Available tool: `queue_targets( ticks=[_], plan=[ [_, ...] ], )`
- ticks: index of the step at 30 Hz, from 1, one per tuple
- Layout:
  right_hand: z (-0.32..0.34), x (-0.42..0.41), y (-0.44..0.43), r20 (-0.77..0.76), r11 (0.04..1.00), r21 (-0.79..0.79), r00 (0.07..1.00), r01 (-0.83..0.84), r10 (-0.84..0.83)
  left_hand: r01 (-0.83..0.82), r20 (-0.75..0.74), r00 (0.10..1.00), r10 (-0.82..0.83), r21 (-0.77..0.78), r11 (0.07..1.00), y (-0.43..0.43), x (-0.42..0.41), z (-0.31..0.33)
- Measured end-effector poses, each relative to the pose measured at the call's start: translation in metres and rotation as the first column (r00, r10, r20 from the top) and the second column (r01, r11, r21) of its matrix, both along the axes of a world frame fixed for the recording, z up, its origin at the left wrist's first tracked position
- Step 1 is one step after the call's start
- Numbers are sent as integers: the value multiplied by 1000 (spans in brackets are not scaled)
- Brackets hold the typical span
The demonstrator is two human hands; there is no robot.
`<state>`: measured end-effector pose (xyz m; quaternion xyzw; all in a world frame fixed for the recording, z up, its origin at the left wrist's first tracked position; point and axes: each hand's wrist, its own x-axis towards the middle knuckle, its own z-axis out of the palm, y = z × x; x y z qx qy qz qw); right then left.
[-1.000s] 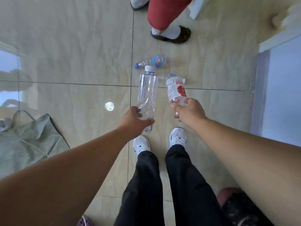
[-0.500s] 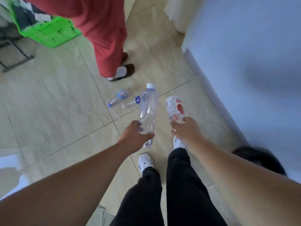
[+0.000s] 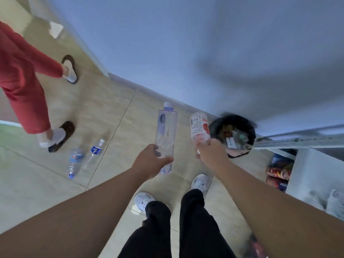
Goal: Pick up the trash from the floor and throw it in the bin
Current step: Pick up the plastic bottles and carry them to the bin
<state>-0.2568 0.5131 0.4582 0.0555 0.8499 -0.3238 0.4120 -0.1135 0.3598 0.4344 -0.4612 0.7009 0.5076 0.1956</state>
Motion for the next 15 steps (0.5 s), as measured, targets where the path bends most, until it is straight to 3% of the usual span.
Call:
queue_targets(
  ticks=[8, 15],
  plan=[
    [-41, -67, 121, 59, 966, 33, 964, 257, -259, 213, 114, 968, -221, 83, 974, 91, -90, -35],
    [-93, -94, 183, 120, 926, 151, 923, 347, -366, 393, 194, 892, -409, 119, 912, 142, -153, -72]
  ],
)
